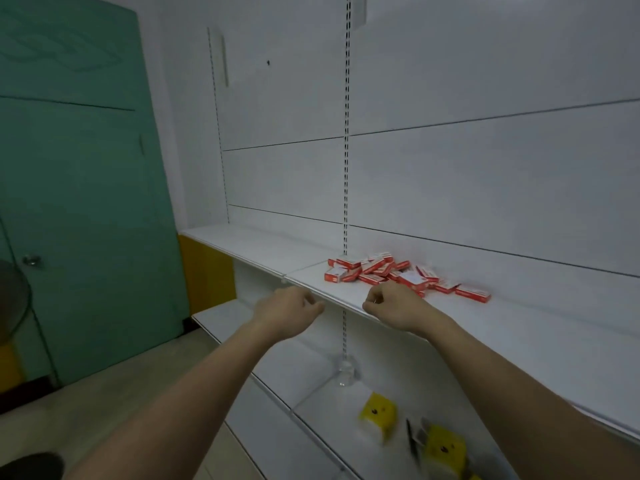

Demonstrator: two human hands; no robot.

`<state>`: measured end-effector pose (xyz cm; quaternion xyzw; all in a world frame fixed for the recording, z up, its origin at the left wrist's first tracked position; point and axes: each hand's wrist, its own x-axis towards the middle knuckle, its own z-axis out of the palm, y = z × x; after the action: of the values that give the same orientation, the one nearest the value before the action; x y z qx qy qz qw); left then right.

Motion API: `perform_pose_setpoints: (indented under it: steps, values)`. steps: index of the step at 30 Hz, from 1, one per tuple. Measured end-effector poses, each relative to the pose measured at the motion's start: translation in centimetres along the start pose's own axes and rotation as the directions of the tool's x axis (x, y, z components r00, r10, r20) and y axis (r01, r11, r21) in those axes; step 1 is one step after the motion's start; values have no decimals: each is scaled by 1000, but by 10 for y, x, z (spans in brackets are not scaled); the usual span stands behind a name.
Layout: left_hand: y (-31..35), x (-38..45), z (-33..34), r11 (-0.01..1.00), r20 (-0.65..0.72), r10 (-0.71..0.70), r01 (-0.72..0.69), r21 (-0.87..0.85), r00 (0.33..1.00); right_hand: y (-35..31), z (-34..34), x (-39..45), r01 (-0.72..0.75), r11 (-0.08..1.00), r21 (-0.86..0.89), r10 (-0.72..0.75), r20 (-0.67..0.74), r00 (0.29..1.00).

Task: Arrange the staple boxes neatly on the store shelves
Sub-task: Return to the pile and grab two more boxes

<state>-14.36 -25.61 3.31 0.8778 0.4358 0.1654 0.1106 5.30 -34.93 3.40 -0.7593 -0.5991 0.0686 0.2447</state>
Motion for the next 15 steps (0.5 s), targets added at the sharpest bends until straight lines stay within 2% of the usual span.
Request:
perform_pose_setpoints:
  steps: [5, 15]
  values:
    - [-42, 77, -6, 996, 55, 37, -42, 84, 998, 4, 27, 94, -64, 991, 116, 65, -5, 998]
    - [-121, 228, 7, 986, 78, 168, -165, -34, 983, 17, 47, 215, -200, 974, 107, 213, -125, 969]
